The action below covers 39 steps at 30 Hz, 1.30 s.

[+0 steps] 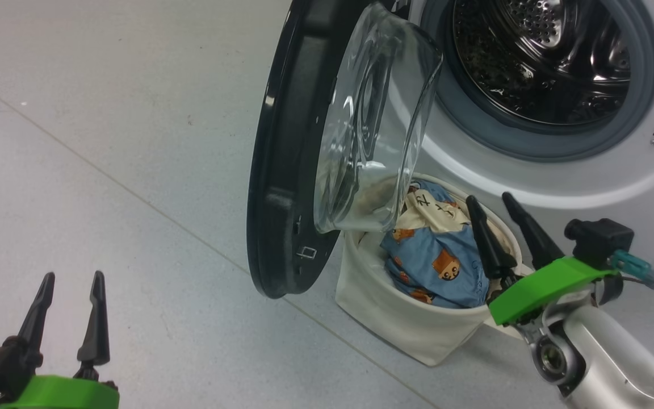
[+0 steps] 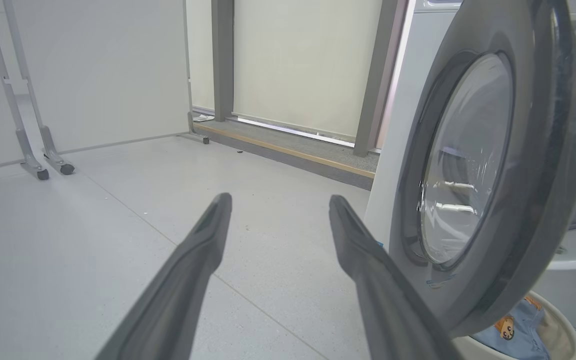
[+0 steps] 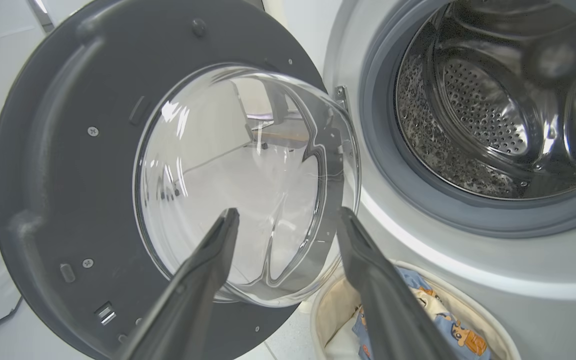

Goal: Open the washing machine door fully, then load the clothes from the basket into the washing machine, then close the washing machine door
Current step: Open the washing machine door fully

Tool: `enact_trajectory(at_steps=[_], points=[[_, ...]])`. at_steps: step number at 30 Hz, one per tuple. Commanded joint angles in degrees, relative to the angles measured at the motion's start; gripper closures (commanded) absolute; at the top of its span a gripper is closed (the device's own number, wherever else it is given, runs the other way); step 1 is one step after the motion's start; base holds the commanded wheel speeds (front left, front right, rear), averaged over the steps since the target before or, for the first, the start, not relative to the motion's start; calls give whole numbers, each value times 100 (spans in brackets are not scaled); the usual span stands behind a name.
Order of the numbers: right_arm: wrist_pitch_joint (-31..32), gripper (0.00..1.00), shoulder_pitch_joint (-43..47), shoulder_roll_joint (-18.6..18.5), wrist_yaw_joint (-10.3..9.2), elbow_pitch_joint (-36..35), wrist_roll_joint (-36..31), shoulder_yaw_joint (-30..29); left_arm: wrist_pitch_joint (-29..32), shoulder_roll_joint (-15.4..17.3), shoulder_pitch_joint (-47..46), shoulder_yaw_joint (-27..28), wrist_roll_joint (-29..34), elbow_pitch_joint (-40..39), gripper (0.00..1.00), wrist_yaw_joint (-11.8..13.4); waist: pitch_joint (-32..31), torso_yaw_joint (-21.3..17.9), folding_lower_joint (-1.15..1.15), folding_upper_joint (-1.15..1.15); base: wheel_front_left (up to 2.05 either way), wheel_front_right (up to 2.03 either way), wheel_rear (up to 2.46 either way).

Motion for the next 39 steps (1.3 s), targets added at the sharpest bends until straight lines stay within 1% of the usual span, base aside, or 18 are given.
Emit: enact_trajectory(at_steps=[1,5,11,18,34,35,36,39], points=[[-72,0,71,41,43,-293,-286,-161,-69,156,-305,198,-5,-110,0,-3,-17,-11,0,0,0,0,0],[-73,0,422,189,43,-407,-790,-496,-69,130,-343,98,4,121,0,-8,-26,-19,0,0,0,0,0],[-73,0,679,327,43,-414,-1220,-736,-69,223,-459,-68,57,341,0,-26,-23,-13,0,0,0,0,0],[-74,0,822,435,43,-404,-1353,-965,-69,274,-485,-130,55,377,0,-35,-42,-9,0,0,0,0,0],[-74,0,798,512,43,-349,-1310,-1009,-69,240,-576,-130,-50,487,0,-18,-9,-2,0,0,0,0,0],[-74,0,796,519,43,-346,-1308,-1014,-69,237,-587,-130,-55,508,96,-11,-12,-5,0,0,0,0,0],[-74,0,797,528,43,-346,-1304,-1021,-69,233,-603,-142,-54,512,100,-12,-20,-8,0,0,0,0,0],[-74,0,818,550,43,-359,-1305,-1067,-69,183,-683,-208,-48,295,100,-20,-37,-15,0,0,0,0,0]])
